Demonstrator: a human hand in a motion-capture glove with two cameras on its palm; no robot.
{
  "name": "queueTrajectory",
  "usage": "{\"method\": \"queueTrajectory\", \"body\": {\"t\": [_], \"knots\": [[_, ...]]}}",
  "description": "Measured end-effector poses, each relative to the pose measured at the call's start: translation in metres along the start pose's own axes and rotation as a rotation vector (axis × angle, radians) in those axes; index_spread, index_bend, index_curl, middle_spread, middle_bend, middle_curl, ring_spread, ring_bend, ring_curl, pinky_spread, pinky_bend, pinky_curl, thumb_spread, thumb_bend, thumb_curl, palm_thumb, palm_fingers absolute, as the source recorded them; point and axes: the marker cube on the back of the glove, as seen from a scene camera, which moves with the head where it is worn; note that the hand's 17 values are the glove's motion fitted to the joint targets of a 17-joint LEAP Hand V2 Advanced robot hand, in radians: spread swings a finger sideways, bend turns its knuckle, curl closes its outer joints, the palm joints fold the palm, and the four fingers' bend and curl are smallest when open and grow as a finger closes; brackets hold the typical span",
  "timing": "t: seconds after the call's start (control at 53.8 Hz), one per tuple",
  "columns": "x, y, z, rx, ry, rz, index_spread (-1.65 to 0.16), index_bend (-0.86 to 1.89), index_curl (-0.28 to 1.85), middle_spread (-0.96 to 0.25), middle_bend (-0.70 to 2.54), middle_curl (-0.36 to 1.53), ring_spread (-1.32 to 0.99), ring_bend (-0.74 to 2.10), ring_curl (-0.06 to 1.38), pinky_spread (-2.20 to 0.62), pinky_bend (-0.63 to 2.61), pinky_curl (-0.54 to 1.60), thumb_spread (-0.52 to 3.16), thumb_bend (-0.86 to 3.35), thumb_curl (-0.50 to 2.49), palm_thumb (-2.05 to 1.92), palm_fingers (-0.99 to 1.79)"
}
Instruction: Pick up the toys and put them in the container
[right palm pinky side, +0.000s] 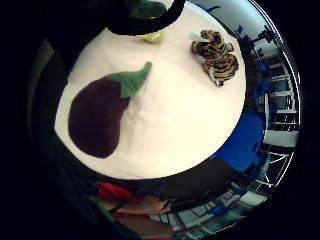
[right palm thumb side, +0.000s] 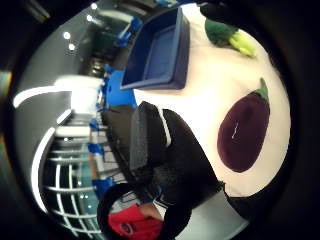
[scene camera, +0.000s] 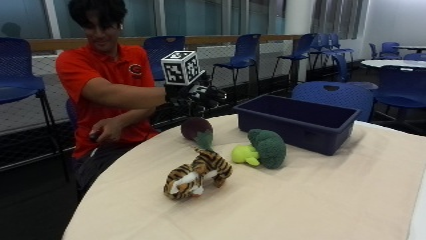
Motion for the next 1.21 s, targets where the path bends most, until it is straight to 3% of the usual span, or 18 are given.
{"method": "queueTrajectory", "body": {"t": [0.149, 0.316, 0.632, 0.8, 1.004, 1.209], "knots": [[0.005, 0.004, -0.002, 0.012, 0.0, 0.006, -0.24, 0.17, 0.09, -0.12, 0.16, 0.06, -0.11, 0.23, 0.07, 0.01, 0.65, 0.2, 0.88, -0.04, 0.02, -0.07, 0.1], [0.011, 0.007, -0.005, 0.02, -0.013, 0.018, -0.29, 0.18, 0.15, -0.14, 0.18, 0.12, -0.14, 0.26, 0.11, 0.01, 0.69, 0.24, 1.12, -0.06, 0.05, -0.09, 0.05], [0.013, 0.003, 0.004, 0.0, -0.066, -0.01, -0.33, 0.18, 0.23, -0.15, 0.18, 0.2, -0.14, 0.26, 0.16, 0.04, 0.71, 0.28, 1.12, -0.1, 0.07, -0.15, -0.03], [0.018, 0.007, 0.047, -0.136, 0.042, 0.018, -0.34, 0.14, 0.24, -0.1, 0.09, 0.17, -0.04, 0.13, 0.14, 0.11, 1.12, 0.38, 1.04, -0.1, 0.08, -0.14, -0.16], [0.029, 0.004, 0.1, -0.273, 0.105, 0.097, -0.34, 0.14, 0.24, -0.05, 0.09, 0.16, 0.04, 0.14, 0.12, 0.12, 1.32, 0.44, 1.02, -0.07, 0.12, -0.09, -0.23], [0.015, 0.004, 0.097, -0.177, 0.238, 0.064, -0.38, 0.45, 0.34, -0.09, 0.31, 0.23, 0.06, 0.21, 0.13, -0.01, 0.94, 0.32, 1.26, 0.09, 0.23, 0.18, 0.27]]}}
